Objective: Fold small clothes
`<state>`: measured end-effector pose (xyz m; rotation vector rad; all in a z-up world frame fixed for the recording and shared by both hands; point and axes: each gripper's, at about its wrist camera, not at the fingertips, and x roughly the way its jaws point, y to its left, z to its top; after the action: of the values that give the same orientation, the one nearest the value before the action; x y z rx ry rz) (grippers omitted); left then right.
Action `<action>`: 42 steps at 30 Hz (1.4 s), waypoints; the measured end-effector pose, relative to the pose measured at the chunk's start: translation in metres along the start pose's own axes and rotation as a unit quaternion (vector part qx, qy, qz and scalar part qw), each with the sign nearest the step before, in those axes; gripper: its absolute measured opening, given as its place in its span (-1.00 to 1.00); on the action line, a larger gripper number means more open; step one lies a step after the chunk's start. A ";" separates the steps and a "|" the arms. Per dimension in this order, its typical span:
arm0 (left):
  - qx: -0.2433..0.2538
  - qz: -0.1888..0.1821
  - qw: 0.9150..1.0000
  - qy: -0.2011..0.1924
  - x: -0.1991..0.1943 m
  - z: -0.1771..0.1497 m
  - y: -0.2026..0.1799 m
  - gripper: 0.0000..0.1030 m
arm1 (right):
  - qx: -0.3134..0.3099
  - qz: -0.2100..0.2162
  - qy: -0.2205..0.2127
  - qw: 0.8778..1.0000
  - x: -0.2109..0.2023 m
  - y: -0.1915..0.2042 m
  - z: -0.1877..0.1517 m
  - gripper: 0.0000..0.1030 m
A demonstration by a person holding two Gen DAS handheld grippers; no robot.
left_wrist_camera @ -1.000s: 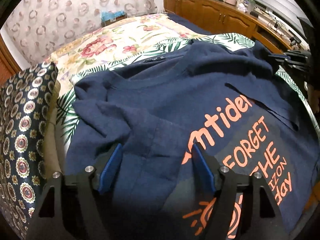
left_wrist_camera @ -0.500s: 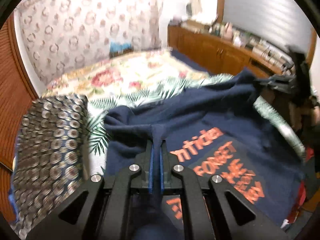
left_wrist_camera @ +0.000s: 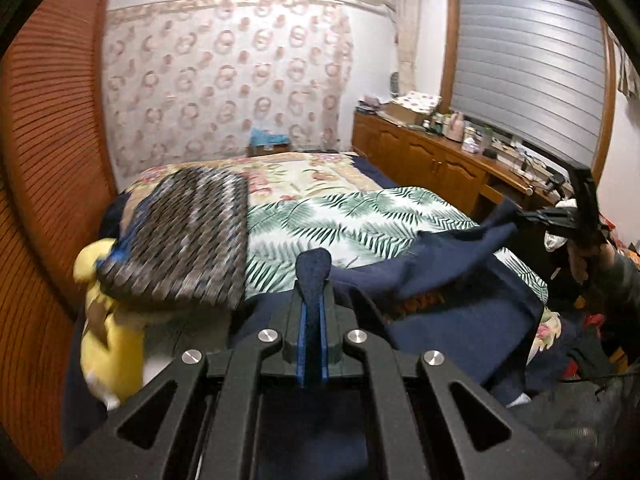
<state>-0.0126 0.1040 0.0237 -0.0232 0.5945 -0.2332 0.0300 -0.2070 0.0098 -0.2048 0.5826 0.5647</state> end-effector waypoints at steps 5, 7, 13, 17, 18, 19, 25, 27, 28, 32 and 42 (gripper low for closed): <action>-0.015 0.013 1.000 -0.004 -0.016 -0.021 0.003 -0.80 | 0.018 0.016 0.018 1.000 -0.032 0.007 -0.033 -0.92; -0.019 0.017 1.000 -0.006 -0.017 -0.026 0.003 -0.72 | 0.019 0.015 0.028 0.999 -0.039 0.007 -0.042 -0.92; -0.030 0.043 0.998 -0.024 -0.025 -0.037 0.008 0.32 | 0.029 0.016 0.047 0.998 -0.041 0.010 -0.045 -0.92; -0.042 0.059 0.997 -0.029 -0.023 -0.036 0.015 0.65 | 0.020 0.019 0.050 0.998 -0.047 0.013 -0.045 -0.92; -0.045 0.063 0.997 -0.027 -0.020 -0.035 0.019 0.65 | 0.018 0.015 0.050 0.998 -0.051 0.013 -0.046 -0.92; -0.047 0.071 0.996 -0.021 -0.015 -0.034 0.022 0.65 | 0.018 0.010 0.048 0.999 -0.054 0.012 -0.046 -0.92; -0.043 0.100 0.994 0.005 0.015 -0.035 0.033 0.65 | 0.028 -0.011 0.028 0.999 -0.062 0.003 -0.042 -0.76; -0.033 0.102 0.994 0.014 0.030 -0.032 0.035 0.65 | 0.031 -0.020 0.023 0.999 -0.059 -0.002 -0.037 -0.55; -0.029 0.102 0.994 0.017 0.035 -0.032 0.035 0.65 | 0.032 -0.021 0.021 0.999 -0.056 -0.004 -0.034 -0.39; -0.019 0.091 0.995 0.039 0.067 -0.029 0.041 0.65 | 0.040 -0.015 0.022 0.999 -0.027 -0.015 -0.028 -0.02; -0.037 0.079 0.989 0.119 0.132 -0.034 0.065 0.65 | 0.064 -0.014 0.072 0.995 0.075 -0.041 -0.016 -0.01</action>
<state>0.0881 0.1395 -0.0827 -0.0200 0.8383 -0.0595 0.0974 -0.2135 -0.0448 -0.1324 0.7529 0.4849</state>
